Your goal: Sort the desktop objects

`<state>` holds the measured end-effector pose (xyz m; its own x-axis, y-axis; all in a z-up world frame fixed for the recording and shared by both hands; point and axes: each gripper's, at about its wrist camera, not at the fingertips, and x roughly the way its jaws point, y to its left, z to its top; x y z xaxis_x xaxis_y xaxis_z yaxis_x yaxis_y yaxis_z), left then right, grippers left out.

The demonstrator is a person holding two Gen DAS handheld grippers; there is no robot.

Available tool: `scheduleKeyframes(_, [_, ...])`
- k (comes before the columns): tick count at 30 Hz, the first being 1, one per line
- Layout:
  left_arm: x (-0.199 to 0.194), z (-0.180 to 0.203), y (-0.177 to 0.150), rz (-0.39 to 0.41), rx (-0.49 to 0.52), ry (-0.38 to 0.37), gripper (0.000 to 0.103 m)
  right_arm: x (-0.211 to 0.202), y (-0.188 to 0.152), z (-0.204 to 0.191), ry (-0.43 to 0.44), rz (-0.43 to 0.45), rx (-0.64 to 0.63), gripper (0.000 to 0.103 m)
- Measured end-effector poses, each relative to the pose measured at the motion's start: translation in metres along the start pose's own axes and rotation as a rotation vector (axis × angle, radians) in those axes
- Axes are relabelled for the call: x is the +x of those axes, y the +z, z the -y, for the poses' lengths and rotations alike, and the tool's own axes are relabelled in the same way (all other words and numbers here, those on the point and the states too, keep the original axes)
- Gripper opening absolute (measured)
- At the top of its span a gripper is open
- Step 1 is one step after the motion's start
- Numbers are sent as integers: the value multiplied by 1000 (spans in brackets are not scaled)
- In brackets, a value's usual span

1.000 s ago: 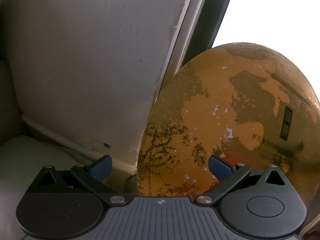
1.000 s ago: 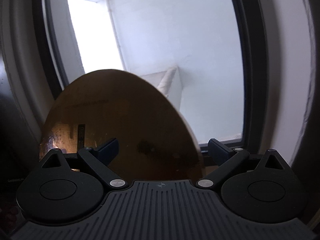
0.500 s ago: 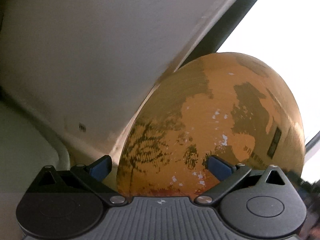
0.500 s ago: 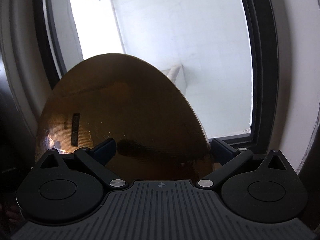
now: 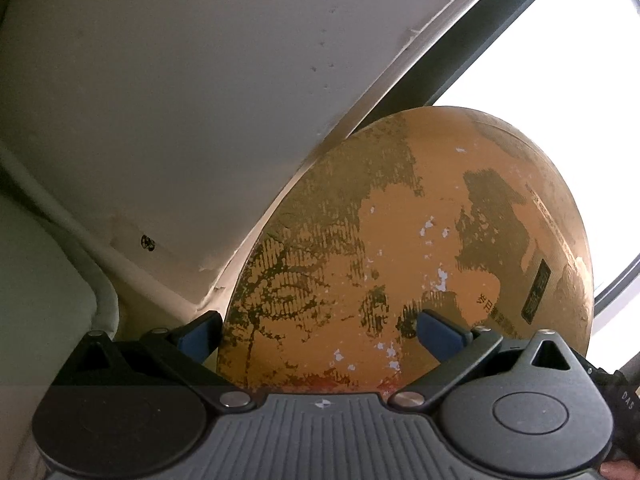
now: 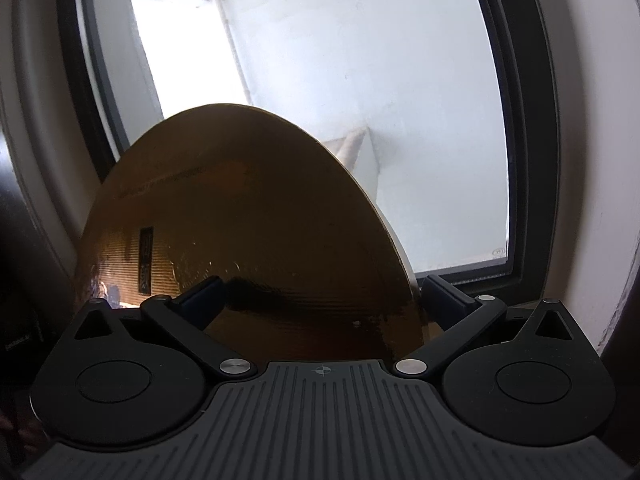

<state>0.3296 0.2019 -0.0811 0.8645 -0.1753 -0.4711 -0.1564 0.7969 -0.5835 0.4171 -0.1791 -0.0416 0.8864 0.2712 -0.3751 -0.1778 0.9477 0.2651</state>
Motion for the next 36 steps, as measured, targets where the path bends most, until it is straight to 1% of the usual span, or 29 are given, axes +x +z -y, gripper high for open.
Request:
scheduleKeyframes(3, [-7,2,-4,20,8,3,101,-2,-2,-1,-9,12,-11,102])
scheduleKeyframes(5, [-16,5,-6,52,22,-1,101,-12,0,5,-9,22,-9,101])
scheduleKeyframes(6, [-20,6,-6,66,26,-10,101,-16,0,6,-5,30,-8,98])
scheduleKeyframes(9, [-37,20,-4,102,70,-28,101,-31,4,3,9,81,-34,96])
scheduleKeyframes(12, [-56,34,1,135,100,-53,101,-48,13,-3,0,138,-58,95])
scheduleKeyframes(16, [-95,61,7,174,148,-76,101,-80,32,-10,12,203,-77,95])
scheduleKeyframes(20, [-141,90,7,212,208,-79,101,-122,47,-22,5,232,-150,94])
scheduleKeyframes(22, [-166,102,4,223,211,-74,101,-145,53,-28,7,243,-178,94])
scheduleKeyframes(25, [-206,115,-9,210,189,-65,101,-185,59,-38,9,256,-212,94])
scheduleKeyframes(28, [-237,118,-34,172,142,-56,101,-225,59,-47,3,261,-246,94])
scheduleKeyframes(31, [-243,122,-56,117,96,-40,101,-265,55,-54,-6,247,-283,94])
scheduleKeyframes(32, [-254,122,-66,93,82,-34,101,-278,53,-55,-8,233,-288,94])
scheduleKeyframes(34, [-243,129,-84,43,62,-21,101,-306,45,-59,-15,196,-301,94])
scheduleKeyframes(36, [-257,128,-101,-3,58,-4,101,-333,36,-62,-23,155,-301,94])
